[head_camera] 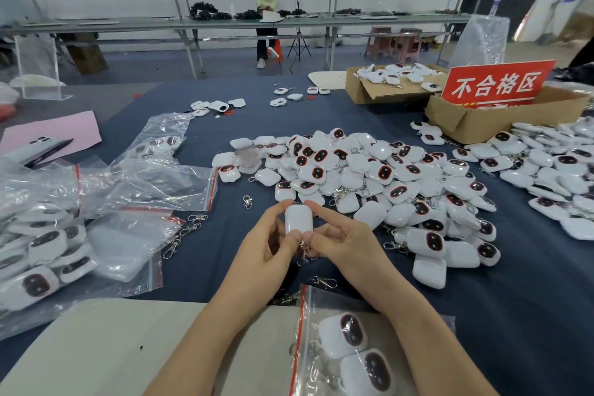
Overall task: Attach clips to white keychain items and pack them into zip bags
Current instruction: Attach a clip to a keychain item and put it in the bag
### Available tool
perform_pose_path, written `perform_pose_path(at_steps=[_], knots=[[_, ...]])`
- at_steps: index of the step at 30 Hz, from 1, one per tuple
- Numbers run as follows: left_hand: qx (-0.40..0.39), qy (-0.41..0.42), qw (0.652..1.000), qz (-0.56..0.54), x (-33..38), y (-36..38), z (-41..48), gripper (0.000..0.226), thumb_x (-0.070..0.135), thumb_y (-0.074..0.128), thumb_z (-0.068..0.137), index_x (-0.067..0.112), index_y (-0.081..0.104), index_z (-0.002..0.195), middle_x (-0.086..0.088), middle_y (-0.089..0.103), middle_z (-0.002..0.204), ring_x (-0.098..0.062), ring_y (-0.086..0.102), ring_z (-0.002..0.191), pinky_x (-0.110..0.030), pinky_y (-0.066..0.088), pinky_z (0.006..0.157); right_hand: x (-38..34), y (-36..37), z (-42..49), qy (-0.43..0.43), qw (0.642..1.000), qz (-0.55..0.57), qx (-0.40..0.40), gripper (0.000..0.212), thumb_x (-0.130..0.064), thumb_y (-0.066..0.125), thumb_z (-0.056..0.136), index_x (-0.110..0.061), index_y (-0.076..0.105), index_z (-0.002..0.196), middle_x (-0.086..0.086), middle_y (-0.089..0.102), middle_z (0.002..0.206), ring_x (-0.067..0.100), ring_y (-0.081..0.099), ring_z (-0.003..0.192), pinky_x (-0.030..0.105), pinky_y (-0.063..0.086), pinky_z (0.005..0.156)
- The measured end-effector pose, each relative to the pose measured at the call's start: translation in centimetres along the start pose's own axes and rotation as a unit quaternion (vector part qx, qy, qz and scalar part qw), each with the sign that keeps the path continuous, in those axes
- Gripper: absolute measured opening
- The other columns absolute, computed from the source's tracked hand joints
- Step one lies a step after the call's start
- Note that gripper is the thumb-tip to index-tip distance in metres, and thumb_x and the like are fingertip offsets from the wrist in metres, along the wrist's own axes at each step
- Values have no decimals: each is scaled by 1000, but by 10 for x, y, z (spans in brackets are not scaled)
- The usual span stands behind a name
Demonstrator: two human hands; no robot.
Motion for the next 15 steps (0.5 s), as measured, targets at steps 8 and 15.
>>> perform_pose_path(at_steps=[8,15], knots=[[41,-30,999,-18,-10,-5,2,11,28,64,98,31,58,106,5,73,86,-24,71,82,-50,55,87,3,-4,2,-16,997,53,52,41,2,67,92,-34,71,111,16,75,85,17,74,82,22,58,72],[50,-28,998,-5,-12,-8,2,8,33,66,96,27,61,93,9,73,88,-11,70,78,-32,57,76,4,-9,2,-19,994,71,86,27,-11,71,92,-37,79,95,-7,73,86,13,71,79,28,61,68]])
Point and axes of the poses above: each hand's wrist, its own z-axis towards the middle knuckle, its own y-axis out of the palm, x = y × z, the point moved 8 cm from there along z, towards the middle knuckle
